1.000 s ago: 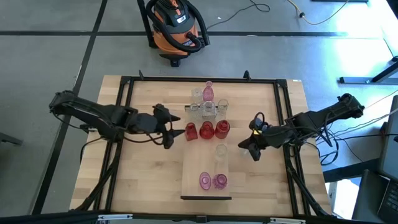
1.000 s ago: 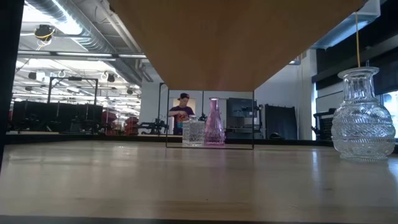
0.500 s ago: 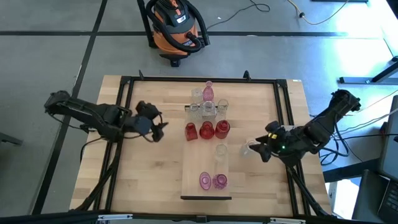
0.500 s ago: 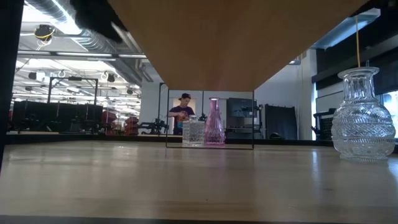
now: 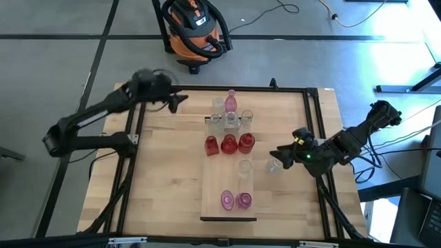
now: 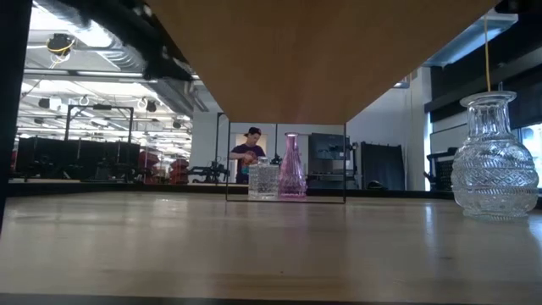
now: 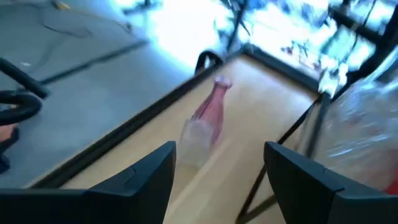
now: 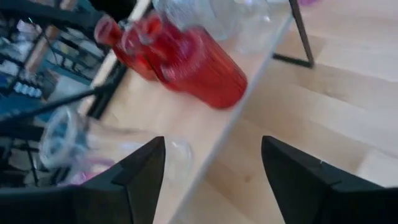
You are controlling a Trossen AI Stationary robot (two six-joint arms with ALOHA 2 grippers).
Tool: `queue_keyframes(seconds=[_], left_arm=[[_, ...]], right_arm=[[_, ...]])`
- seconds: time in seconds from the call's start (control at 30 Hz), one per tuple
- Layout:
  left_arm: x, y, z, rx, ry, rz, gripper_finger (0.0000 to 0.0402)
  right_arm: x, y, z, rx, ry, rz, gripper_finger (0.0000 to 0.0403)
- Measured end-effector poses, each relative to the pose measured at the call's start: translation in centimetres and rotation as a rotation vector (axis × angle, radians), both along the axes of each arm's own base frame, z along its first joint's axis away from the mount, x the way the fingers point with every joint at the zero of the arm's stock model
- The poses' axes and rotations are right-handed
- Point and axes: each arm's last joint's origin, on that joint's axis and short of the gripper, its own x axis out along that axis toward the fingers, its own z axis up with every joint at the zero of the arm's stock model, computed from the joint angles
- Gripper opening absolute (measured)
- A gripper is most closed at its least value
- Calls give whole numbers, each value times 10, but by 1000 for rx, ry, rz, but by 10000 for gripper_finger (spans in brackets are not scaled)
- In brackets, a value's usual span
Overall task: Sort vases onto shelf
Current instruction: Put the violet vase on the shelf aligned with the violet vase
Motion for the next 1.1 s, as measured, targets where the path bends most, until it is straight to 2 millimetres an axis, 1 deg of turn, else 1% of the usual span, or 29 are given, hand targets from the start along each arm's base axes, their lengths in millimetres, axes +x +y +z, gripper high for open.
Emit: queue_keyframes(seconds=[0.07,0.13,0.2,0.27,0.37,0.43,0.5,0.6,0.67,0.73,0.83,0.9,0.97,1.1], left_arm=[[5,28,-6,-11,29,-72,237],[10,55,-14,-8,19,-139,237],[9,81,-27,-36,-22,-179,237],[4,102,-41,-80,-68,-224,237],[7,122,-60,-116,-115,-287,237],[11,131,-74,-163,-94,-290,234],[20,140,-79,-172,-83,-313,229],[40,151,-81,-185,-46,-324,223],[53,159,-83,-215,11,-276,220],[62,169,-79,-236,40,-241,218],[72,185,-70,-290,52,-261,218],[78,191,-64,-331,93,-296,218],[85,193,-55,-323,171,-322,218],[98,194,-34,-255,356,-326,218]], right_arm=[[5,-4,2,-3,-27,-11,249],[10,-7,5,-6,-55,-22,249],[15,-10,8,3,-88,-31,248],[19,-11,11,22,-123,-27,248],[22,-9,15,52,-172,-22,248],[23,-8,17,59,-190,-27,248],[23,-8,17,62,-192,-28,248],[24,-9,17,69,-200,-45,248],[24,-9,17,76,-209,-65,248],[24,-9,17,83,-216,-78,248],[24,-9,18,85,-226,-93,248],[24,-9,18,86,-231,-94,248],[24,-10,19,78,-239,-107,248],[24,-11,19,62,-252,-131,248]])
